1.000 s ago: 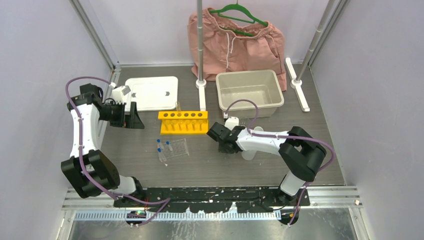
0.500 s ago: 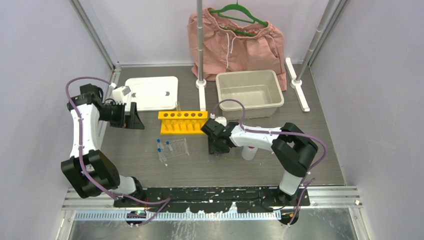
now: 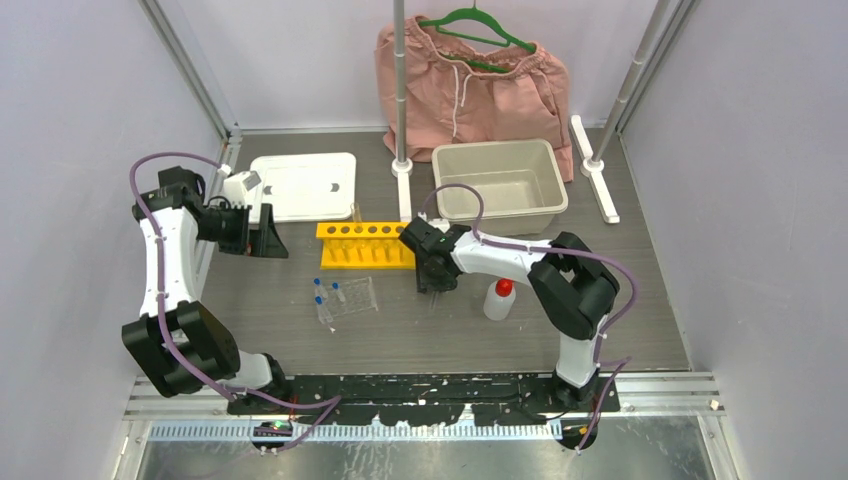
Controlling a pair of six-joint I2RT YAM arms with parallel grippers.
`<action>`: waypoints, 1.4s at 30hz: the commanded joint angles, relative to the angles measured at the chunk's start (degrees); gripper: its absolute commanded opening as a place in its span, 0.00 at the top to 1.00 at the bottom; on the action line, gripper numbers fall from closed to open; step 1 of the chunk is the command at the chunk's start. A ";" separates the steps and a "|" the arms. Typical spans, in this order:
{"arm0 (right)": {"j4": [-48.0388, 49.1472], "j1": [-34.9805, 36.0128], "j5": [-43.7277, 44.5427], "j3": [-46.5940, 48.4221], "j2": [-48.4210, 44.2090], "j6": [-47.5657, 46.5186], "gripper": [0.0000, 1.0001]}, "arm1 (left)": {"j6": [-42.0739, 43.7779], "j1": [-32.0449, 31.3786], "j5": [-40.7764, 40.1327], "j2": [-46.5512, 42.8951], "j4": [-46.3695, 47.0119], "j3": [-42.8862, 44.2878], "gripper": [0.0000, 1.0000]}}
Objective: Organize the chemistry lab equipment
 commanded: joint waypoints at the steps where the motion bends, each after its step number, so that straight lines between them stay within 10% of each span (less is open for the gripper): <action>1: -1.34 0.20 1.45 3.44 1.03 -1.38 0.57 | 0.98 0.57 1.07 -1.53 -0.65 2.41 0.05; 13: -0.15 0.61 2.13 4.48 -3.42 -1.70 0.91 | 0.65 0.50 4.15 -1.96 -2.52 2.91 0.06; 24: 7.40 11.02 5.91 12.90 -16.57 -2.09 0.92 | 1.85 0.52 14.16 -3.67 -6.40 4.44 0.12; 42: 28.90 15.93 4.07 31.09 -0.85 -0.94 0.92 | 11.55 -0.36 29.15 -5.37 -16.75 4.32 0.41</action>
